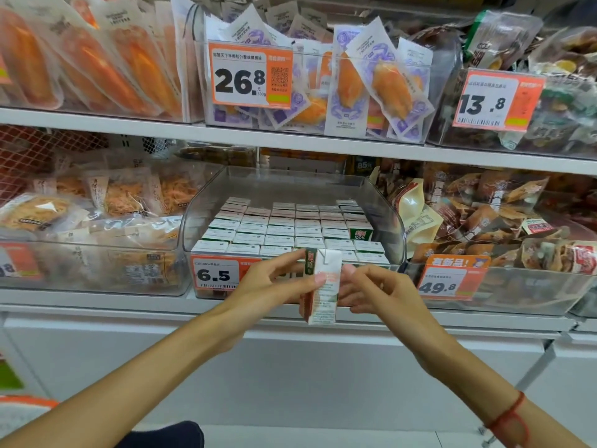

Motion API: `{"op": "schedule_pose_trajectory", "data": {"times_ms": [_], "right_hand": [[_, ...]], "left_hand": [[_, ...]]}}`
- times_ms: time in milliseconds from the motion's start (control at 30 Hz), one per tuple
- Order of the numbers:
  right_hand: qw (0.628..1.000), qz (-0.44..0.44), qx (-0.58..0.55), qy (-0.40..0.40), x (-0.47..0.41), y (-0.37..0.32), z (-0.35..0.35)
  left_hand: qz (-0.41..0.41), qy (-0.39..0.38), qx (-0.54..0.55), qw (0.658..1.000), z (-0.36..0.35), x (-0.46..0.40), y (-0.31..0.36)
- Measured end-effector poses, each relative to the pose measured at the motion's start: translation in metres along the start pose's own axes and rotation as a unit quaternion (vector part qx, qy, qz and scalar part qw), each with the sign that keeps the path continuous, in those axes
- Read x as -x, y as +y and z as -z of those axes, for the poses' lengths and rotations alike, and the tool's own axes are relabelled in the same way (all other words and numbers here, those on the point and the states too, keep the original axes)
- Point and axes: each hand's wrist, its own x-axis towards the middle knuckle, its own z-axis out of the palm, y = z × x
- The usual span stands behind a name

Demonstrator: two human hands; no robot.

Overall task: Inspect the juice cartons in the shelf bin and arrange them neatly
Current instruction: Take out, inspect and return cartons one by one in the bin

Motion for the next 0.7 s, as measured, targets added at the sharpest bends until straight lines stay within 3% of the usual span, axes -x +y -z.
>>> {"op": "schedule_pose_trajectory", "data": {"times_ms": [100,233,400,533,633,700], "right_hand": [[1.000,-0.021,-0.013,0.016,-0.001,0.001,0.001],[0.999,-0.025,-0.035,0.010,-0.003,0.003,0.005],[0.989,-0.039,-0.092,-0.107,0.000,0.002,0.005],[0.993,-0.028,-0.111,-0.033,-0.001,0.003,0.002],[0.998,-0.006,-0.030,0.056,-0.002,0.005,0.000],[0.995,0.031,0.042,0.090,-0.002,0.007,-0.001]], "left_hand": [[-0.006,-0.055,0.006,0.998,0.000,0.002,0.001],[-0.024,-0.036,0.078,0.996,-0.003,-0.001,-0.002],[-0.026,0.013,0.133,0.991,-0.006,-0.005,0.000],[-0.036,0.091,0.094,0.991,-0.014,-0.006,0.000],[-0.029,0.153,0.088,0.984,-0.019,-0.006,-0.003],[-0.018,0.150,0.093,0.984,-0.023,-0.006,-0.004]]}}
